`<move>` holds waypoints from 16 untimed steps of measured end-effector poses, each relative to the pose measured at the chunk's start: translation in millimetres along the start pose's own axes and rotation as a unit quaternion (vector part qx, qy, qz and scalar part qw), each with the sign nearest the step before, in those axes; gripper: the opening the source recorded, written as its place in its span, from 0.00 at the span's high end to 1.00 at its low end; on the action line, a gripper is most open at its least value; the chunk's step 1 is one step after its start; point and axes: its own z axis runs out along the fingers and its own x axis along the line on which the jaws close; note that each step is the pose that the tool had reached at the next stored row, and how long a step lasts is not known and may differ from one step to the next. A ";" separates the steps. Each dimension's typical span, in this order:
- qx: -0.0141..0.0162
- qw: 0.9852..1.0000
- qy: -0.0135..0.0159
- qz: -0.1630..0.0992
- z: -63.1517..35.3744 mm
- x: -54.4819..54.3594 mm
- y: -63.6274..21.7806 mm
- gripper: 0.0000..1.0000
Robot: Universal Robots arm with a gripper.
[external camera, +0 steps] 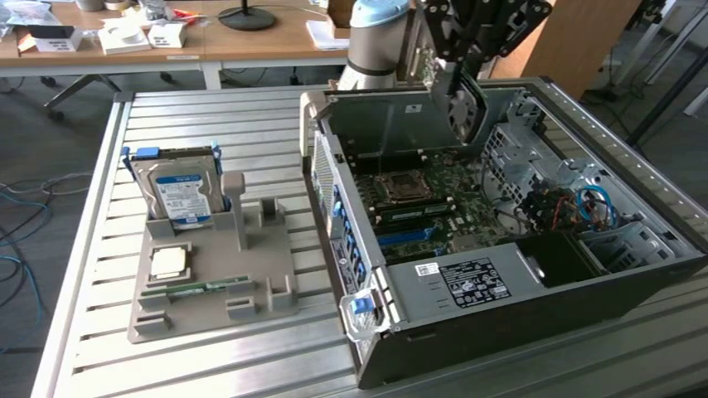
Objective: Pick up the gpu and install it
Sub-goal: 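Pick up the gpu and move the gpu toward the slot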
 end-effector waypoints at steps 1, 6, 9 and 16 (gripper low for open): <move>0.000 1.000 0.000 0.000 0.1 -4.5 0.1 0.73; 0.000 1.000 0.000 0.000 0.7 -27.3 0.6 0.73; 0.000 1.000 0.000 0.000 1.1 -39.9 0.9 0.73; 0.000 1.000 0.000 0.000 1.9 -44.4 1.1 0.73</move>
